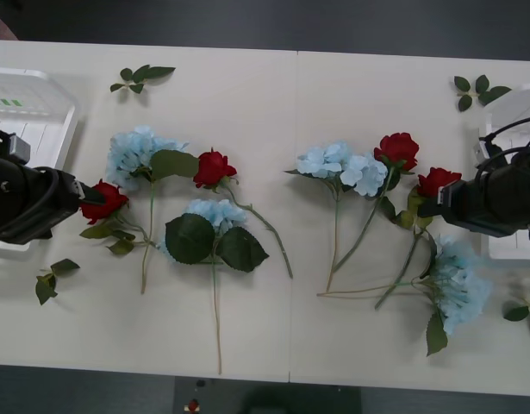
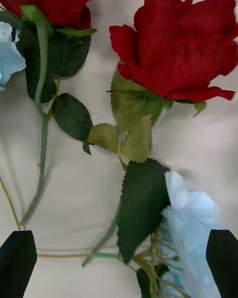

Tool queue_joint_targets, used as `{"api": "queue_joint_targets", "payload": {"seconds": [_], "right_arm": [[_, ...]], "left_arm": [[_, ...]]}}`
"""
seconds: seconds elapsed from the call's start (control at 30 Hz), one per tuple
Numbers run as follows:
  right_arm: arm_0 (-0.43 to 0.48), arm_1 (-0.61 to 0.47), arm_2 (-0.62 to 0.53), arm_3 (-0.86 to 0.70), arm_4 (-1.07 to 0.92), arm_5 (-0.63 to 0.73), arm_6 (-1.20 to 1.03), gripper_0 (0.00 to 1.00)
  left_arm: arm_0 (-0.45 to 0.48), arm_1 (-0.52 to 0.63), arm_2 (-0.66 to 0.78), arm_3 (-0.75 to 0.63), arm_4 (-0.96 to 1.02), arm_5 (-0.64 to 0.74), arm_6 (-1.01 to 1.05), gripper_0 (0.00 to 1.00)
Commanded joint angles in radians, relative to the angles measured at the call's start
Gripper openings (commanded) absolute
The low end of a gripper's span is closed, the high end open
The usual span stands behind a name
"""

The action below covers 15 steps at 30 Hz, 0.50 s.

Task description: Put the red flowers into the right box and the blue flowers into the left box

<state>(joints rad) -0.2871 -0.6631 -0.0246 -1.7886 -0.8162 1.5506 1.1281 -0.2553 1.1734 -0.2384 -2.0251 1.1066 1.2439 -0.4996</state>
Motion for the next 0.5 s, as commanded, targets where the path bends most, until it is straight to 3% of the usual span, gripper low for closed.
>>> {"api": "queue_joint_targets", "payload": {"seconds": [0.03, 0.5], "right_arm": [[-0.034, 0.010, 0.006, 0.044, 0.015, -0.044, -0.027, 1.00], [-0.127, 0.056, 0.031, 0.275, 0.140, -0.175, -0.008, 1.00]], "left_arm": [[-0.055, -0.015, -0.059, 0.003, -0.083, 0.003, 0.081, 1.00], [-0.188, -0.098, -0.214, 0.186, -0.093, 0.003, 0.102, 1.00]]}}
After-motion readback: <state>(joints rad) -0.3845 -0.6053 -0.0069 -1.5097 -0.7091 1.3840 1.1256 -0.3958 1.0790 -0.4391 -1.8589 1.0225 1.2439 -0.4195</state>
